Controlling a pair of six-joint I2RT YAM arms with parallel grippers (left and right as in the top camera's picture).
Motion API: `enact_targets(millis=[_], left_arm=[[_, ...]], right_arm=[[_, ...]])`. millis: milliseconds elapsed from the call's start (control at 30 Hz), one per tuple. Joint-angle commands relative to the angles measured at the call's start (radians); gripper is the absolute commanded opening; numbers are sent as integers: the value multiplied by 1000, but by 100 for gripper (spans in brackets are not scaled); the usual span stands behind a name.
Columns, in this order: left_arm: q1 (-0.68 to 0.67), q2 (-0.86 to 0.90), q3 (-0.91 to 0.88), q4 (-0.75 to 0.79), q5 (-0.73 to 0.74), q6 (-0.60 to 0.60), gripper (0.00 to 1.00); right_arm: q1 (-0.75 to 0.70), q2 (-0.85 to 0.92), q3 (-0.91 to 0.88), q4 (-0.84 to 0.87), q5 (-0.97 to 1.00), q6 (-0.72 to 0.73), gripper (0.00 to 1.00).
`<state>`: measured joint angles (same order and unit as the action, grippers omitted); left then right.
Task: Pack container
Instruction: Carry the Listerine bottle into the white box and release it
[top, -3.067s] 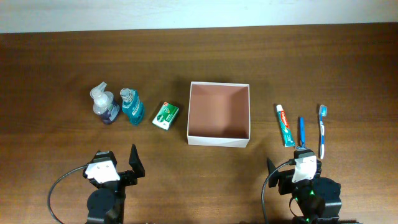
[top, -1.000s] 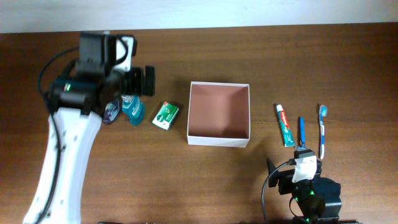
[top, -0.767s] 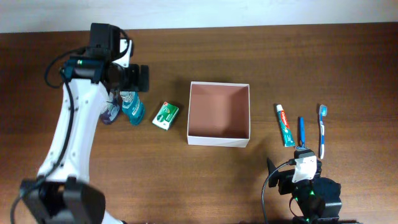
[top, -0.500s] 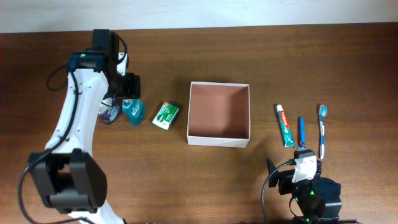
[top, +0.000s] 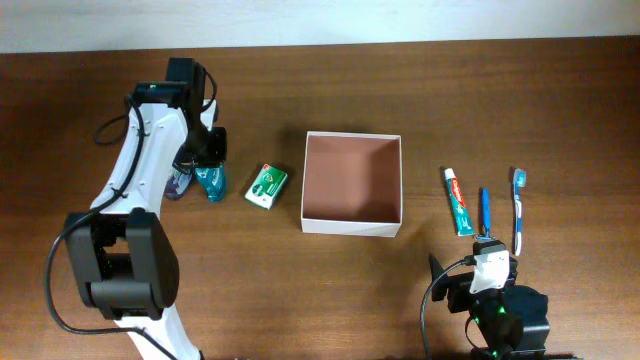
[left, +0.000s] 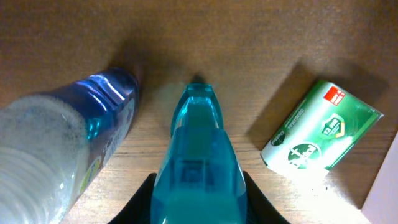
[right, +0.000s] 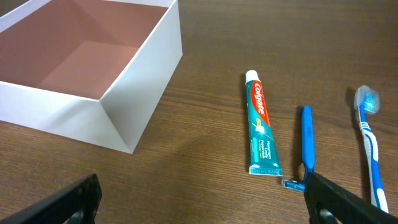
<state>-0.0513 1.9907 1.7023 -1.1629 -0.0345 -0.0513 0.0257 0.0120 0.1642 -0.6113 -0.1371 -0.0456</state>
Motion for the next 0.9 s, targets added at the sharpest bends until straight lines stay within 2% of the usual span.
enact_targets(millis=[0, 167, 300, 433, 633, 867], left_arm=[[-9, -36, 43, -55, 8, 0, 16], [-88, -135, 223, -174, 174, -1, 16], [-200, -196, 326, -177, 185, -13, 15], [-311, -211, 347, -134, 184, -53, 15], [-478, -90, 344, -30, 143, -68, 14], [-563, 98, 344, 73, 143, -67, 14]], right_arm=[[-7, -6, -6, 2, -9, 1, 99], [-7, -6, -6, 2, -9, 1, 99], [-7, -6, -6, 2, -9, 1, 99], [-7, -6, -6, 2, -9, 1, 99], [-7, -6, -6, 2, -9, 1, 99], [-7, -6, -6, 2, -8, 1, 99]])
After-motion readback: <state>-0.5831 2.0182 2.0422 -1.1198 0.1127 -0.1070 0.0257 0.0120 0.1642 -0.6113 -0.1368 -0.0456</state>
